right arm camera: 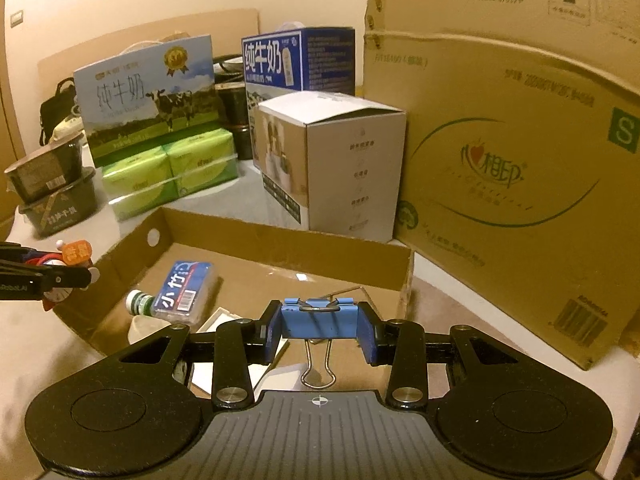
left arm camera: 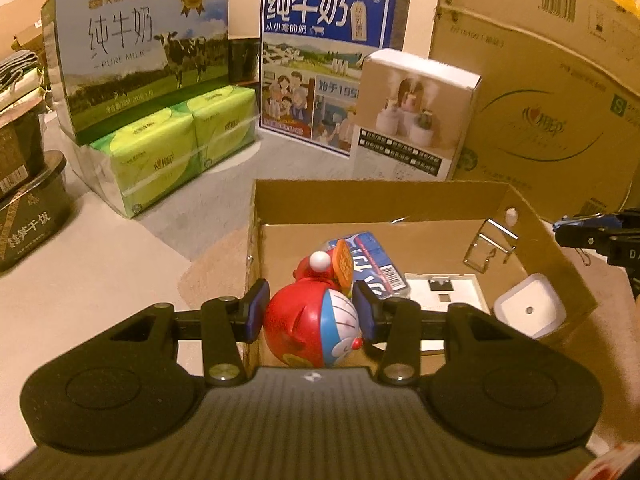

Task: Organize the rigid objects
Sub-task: 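Carry the Doraemon figure and binder clip in both grippers over the cardboard box, then open the left gripper dropping the Doraemon figure while the right releases the binder clip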

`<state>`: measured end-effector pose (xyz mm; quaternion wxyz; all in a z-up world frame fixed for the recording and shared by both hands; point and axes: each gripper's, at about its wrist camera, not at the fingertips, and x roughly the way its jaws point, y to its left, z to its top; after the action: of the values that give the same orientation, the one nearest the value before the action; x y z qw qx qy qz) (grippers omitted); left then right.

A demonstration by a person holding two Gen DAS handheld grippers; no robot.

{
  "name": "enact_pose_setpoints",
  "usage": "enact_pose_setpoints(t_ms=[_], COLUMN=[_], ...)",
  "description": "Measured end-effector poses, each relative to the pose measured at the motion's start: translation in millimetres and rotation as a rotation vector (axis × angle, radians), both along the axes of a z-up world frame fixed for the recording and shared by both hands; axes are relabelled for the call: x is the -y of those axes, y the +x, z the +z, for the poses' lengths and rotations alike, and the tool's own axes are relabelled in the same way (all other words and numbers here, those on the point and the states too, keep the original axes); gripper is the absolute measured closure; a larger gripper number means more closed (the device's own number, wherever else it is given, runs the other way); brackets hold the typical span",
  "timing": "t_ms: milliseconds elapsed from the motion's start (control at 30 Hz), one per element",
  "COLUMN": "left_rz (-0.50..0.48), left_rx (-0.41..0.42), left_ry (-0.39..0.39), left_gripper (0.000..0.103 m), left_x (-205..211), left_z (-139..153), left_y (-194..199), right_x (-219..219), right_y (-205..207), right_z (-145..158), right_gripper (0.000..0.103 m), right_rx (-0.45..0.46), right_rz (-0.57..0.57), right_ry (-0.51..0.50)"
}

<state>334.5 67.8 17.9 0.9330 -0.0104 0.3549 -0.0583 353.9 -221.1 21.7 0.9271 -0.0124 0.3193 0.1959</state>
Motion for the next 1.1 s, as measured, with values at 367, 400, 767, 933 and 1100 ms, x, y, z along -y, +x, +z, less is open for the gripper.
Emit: enact_pose_setpoints(t_ms=[367, 400, 767, 933, 1100], left_rz=[0.009, 0.014, 0.036, 0.027, 0.024], left_rx=[0.023, 0.028, 0.032, 0.036, 0.034], left_ry=[0.012, 0.010, 0.012, 0.006, 0.004], left_gripper=[0.061, 0.061, 0.061, 0.061, 0.061], left_x=[-4, -6, -14, -11, -11], left_z=[-7, -5, 6, 10, 11], left_y=[8, 8, -6, -9, -9], right_x=[-4, -4, 2, 5, 8], right_y=[12, 12, 9, 10, 14], right_z=[-10, -10, -6, -5, -4], right_gripper=[0.064, 0.064, 0.064, 0.064, 0.064], right_rx=[-0.015, -0.014, -0.017, -0.025, -0.034], right_rz=[-0.005, -0.005, -0.022, -0.032, -0.040], right_ry=[-0.007, -0.007, 0.011, 0.014, 0.012])
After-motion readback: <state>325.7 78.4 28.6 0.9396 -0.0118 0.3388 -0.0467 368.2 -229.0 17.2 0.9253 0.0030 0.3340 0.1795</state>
